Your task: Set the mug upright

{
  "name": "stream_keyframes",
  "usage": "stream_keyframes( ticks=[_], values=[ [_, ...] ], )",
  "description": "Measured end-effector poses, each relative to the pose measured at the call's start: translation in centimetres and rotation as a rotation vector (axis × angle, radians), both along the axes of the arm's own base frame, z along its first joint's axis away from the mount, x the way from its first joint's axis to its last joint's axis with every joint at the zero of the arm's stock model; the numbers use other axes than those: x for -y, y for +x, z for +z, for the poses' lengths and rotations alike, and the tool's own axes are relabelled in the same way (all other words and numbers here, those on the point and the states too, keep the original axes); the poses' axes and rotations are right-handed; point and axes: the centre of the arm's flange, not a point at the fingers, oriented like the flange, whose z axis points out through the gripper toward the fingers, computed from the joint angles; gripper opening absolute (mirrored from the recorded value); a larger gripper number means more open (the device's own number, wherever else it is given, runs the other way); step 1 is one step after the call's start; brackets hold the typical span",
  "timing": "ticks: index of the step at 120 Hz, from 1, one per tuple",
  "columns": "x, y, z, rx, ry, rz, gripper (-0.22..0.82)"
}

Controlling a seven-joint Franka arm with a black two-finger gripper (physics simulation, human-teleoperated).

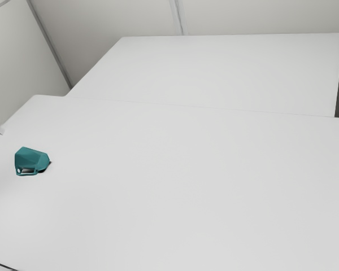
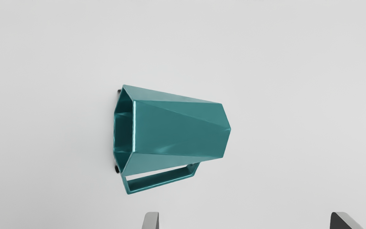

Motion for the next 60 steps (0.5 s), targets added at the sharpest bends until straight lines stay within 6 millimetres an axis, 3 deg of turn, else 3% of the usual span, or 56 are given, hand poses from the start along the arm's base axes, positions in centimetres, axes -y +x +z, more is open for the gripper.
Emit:
stream_keyframes(
  ticks=[29,42,60],
  values=[
    [-3.4,-2.7,-2.0,0.138,-0.038,-0.018,0.59],
    [-5.2,-4.2,-4.1,0.213,-0.076,-0.007,0.59],
    [-6.2,-4.9,-5.6,0.286,-0.097,-0.022,0.59]
  ],
)
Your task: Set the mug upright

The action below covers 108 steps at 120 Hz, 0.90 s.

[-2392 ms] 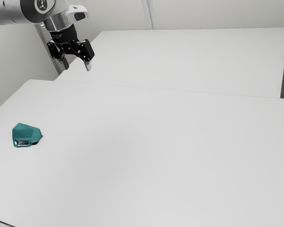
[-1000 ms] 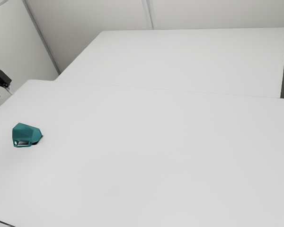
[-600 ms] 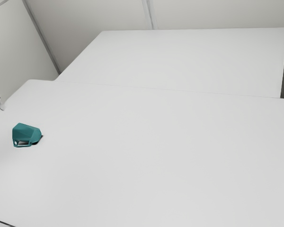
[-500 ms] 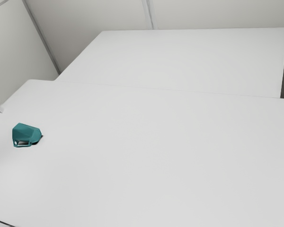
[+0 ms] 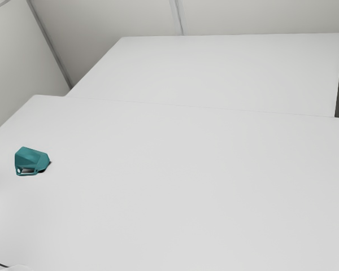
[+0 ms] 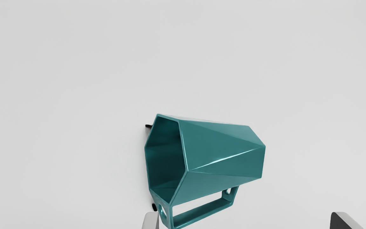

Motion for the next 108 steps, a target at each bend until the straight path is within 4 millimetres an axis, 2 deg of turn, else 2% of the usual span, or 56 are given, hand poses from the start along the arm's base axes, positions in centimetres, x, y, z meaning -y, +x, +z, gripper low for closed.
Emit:
stream_keyframes(
  ticks=[13,44,68,80,95,108],
  values=[
    [-0.3,-0.2,-0.4,0.008,-0.018,0.011,0.59],
    [-3.0,-0.7,-0.9,-0.002,-0.031,0.024,0.59],
    [-3.3,-1.0,-3.0,-0.043,-0.102,0.045,0.59],
    [-3.0,-0.6,-3.7,-0.066,-0.142,0.06,0.59],
    [-3.6,0.6,-3.7,-0.083,-0.143,0.067,0.59],
    [-4.0,1.5,-4.8,-0.104,-0.162,0.072,0.59]
  ],
)
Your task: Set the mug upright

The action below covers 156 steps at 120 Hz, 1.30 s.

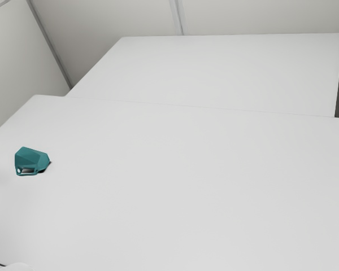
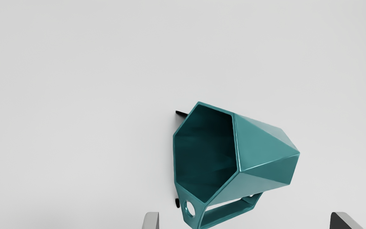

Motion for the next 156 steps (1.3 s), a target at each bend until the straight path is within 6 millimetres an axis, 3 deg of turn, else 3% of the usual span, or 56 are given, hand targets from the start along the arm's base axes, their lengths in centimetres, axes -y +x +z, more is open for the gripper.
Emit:
stream_keyframes(
  ticks=[65,142,156],
  values=[
    [1.0,1.5,-4.5,0.091,-0.164,0.048,0.59],
    [5.0,4.7,-6.9,0.144,-0.245,-0.038,0.58],
    [5.5,5.1,-7.0,0.148,-0.251,-0.049,0.53]
  ],
)
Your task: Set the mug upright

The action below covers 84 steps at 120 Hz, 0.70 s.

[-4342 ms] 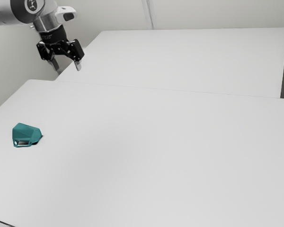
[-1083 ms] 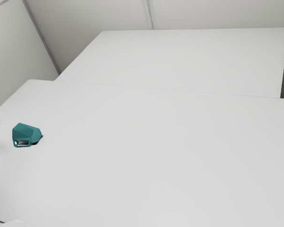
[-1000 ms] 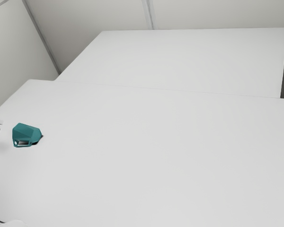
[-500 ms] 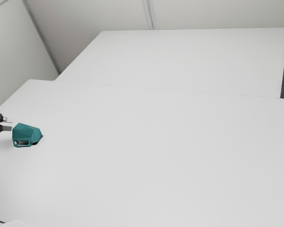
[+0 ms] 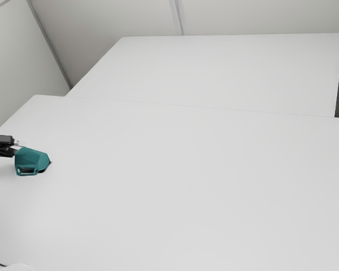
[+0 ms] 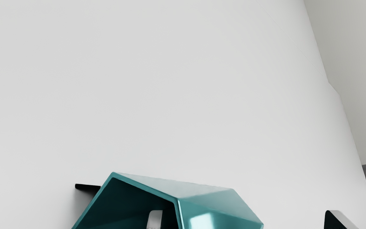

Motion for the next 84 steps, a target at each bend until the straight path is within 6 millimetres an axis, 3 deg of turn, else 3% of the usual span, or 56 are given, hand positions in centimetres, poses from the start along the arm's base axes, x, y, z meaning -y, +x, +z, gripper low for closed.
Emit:
stream_keyframes(
  ticks=[24,56,84],
  values=[
    [0.1,-0.2,-0.3,-0.005,-0.003,-0.004,0.34],
    [0.2,-0.4,-0.6,-0.011,-0.007,-0.006,-0.01],
    [0.9,0.5,0.8,0.0,0.013,-0.026,-0.13]
  ],
)
